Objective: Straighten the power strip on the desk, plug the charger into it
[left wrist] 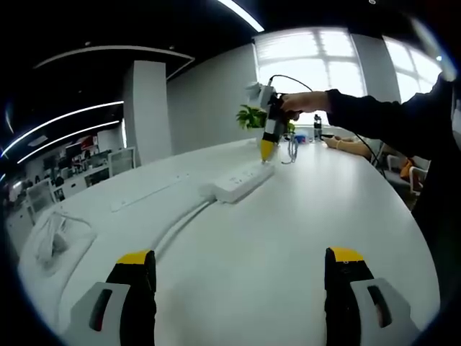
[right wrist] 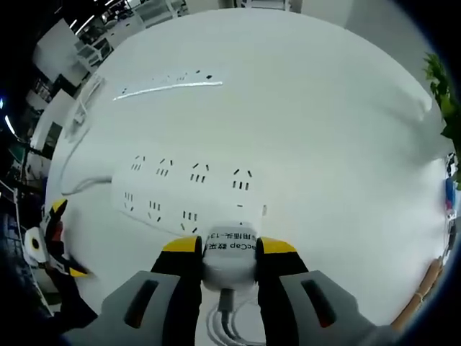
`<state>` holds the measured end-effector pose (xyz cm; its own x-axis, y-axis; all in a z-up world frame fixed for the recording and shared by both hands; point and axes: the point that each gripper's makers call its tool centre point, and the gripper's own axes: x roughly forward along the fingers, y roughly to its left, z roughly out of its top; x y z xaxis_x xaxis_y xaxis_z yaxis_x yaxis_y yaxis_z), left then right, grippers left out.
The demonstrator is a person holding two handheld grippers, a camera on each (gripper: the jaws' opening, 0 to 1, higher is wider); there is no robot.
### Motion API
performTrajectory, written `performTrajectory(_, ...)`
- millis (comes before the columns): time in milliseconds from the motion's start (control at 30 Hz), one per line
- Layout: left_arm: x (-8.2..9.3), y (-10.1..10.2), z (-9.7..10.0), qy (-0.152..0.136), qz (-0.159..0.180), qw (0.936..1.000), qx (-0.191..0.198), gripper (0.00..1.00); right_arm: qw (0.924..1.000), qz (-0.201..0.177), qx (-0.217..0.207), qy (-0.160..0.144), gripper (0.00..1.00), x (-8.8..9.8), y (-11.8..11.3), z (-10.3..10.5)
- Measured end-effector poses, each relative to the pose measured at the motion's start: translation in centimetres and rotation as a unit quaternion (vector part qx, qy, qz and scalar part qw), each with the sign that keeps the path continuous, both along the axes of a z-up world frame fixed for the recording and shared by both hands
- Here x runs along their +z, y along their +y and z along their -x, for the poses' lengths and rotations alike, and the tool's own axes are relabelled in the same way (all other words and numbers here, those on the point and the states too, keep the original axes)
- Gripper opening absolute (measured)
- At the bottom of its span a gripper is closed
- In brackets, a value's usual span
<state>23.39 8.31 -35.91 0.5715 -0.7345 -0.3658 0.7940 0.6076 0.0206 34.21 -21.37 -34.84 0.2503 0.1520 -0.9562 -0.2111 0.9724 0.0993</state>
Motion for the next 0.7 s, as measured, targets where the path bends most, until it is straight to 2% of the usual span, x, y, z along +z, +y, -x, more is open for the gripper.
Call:
performTrajectory(167,-0.2,0.2,0.0,0.001,-0.002,1.0,0.003,0.99,1.0,-0.001,-0.008,-0.005,0.27,0.2,-0.1,-0.5)
performTrajectory(233,-0.1,0.1,0.0,0.0,0.0,1.0,0.002,0.99,0.9999,0.0,-0.012,-0.001,0.27,-0.2,0.0,-0.4)
performTrajectory(367,0.0,0.0,0.0,-0.001,0.0,1.0,0.0,0.99,0.9994,0.024,-0.021,-0.017,0.27,-0.1,0.2,-1.0)
performTrajectory(433,0.0,0.0,0.0,-0.001,0.001,1.0,0.0,0.99,0.9989,0.041,-0.011,-0.021,0.27,-0.5,0.2,-1.5)
performTrajectory(567,-0.1,0.1,0.1,0.0,-0.001,1.0,0.0,0.99,0.9991,0.033,-0.013,-0.021,0.28,-0.4,-0.5,-2.7)
performTrajectory(700,-0.1,0.2,0.1,-0.001,0.0,1.0,0.001,0.99,0.9994,0.023,-0.01,-0.026,0.28,-0.5,-0.4,-2.5)
